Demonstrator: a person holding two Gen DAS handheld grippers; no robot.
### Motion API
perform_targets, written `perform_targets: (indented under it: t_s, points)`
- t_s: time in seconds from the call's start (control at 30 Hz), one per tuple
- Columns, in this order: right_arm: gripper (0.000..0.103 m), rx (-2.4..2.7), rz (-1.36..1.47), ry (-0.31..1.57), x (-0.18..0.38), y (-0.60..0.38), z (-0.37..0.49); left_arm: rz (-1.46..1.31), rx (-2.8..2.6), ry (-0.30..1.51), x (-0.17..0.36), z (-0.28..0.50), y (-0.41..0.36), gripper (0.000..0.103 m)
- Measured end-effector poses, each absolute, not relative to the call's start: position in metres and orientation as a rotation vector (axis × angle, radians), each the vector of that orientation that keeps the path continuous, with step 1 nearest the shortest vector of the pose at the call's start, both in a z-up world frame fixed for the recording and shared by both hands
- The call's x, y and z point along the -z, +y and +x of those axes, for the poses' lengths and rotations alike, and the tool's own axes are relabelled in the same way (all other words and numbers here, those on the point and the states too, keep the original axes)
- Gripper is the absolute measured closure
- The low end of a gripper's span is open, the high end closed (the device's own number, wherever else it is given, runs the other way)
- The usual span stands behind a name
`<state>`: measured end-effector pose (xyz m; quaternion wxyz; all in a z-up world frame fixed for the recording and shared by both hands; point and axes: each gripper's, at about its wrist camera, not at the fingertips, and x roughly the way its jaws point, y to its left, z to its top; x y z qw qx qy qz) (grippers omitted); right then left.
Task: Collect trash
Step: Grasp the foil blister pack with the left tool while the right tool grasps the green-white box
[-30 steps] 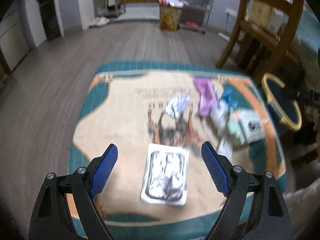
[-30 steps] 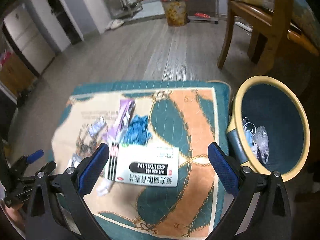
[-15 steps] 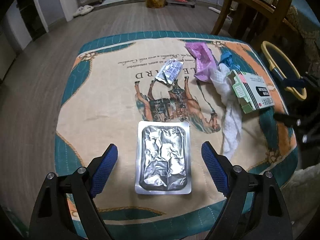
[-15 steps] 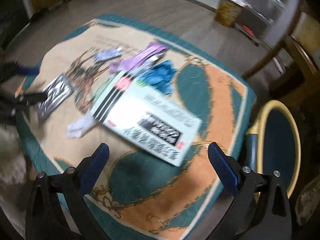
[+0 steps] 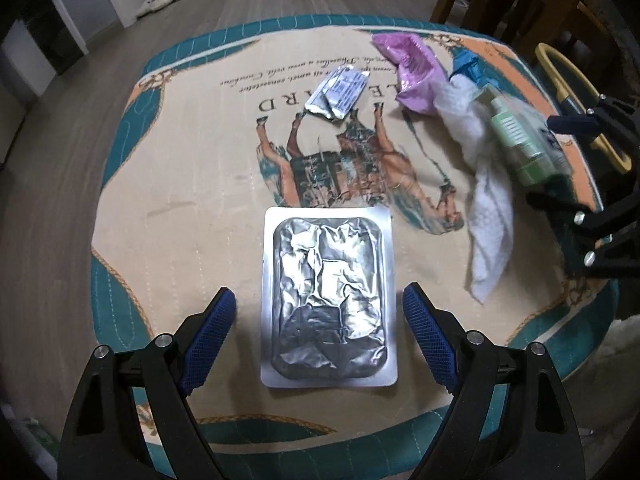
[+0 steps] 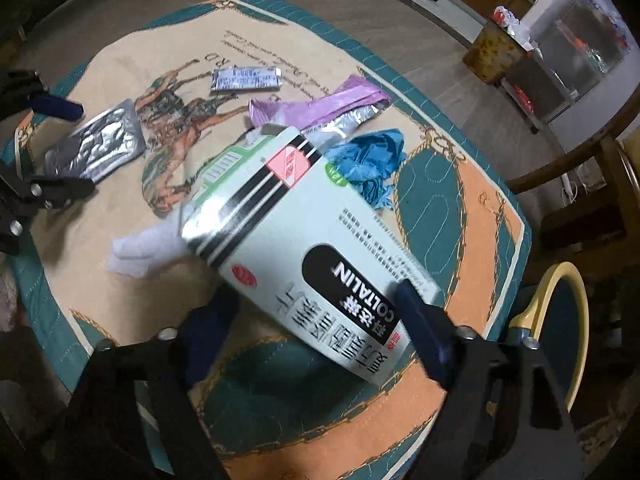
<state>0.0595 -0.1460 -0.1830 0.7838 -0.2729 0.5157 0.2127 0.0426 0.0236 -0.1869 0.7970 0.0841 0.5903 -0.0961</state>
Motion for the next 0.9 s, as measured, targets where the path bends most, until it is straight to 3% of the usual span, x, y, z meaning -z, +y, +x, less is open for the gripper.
perform_targets:
  t_s: [0.13, 0.23, 0.33, 0.6, 0.87, 0.9]
  points:
    - [0.044, -0.500, -0.570, 1.104, 0.173, -0.142, 0.061, 0.199, 0.208, 1.263, 0.190, 0.046, 0.022, 0.018]
    - [0.058, -0.536, -0.500, 1.076, 0.152, -0.145, 0.065, 0.188, 0.212, 1.245, 0.187, 0.049, 0.020, 0.034]
    - [0.067, -0.559, -0.366, 1.058, 0.130, -0.156, 0.073, 0.170, 0.208, 1.230, 0.182, 0.053, 0.020, 0.034]
    - [0.069, -0.456, -0.180, 1.019, 0.111, -0.185, 0.093, 0.099, 0.214, 1.181, 0.171, 0.063, 0.021, 0.034]
    - [0.069, -0.484, -0.207, 1.069, 0.126, -0.179, 0.099, 0.078, 0.218, 1.177, 0.169, 0.075, 0.020, 0.034]
    - [0.074, -0.483, -0.213, 1.068, 0.125, -0.178, 0.098, 0.081, 0.217, 1.171, 0.166, 0.075, 0.020, 0.034]
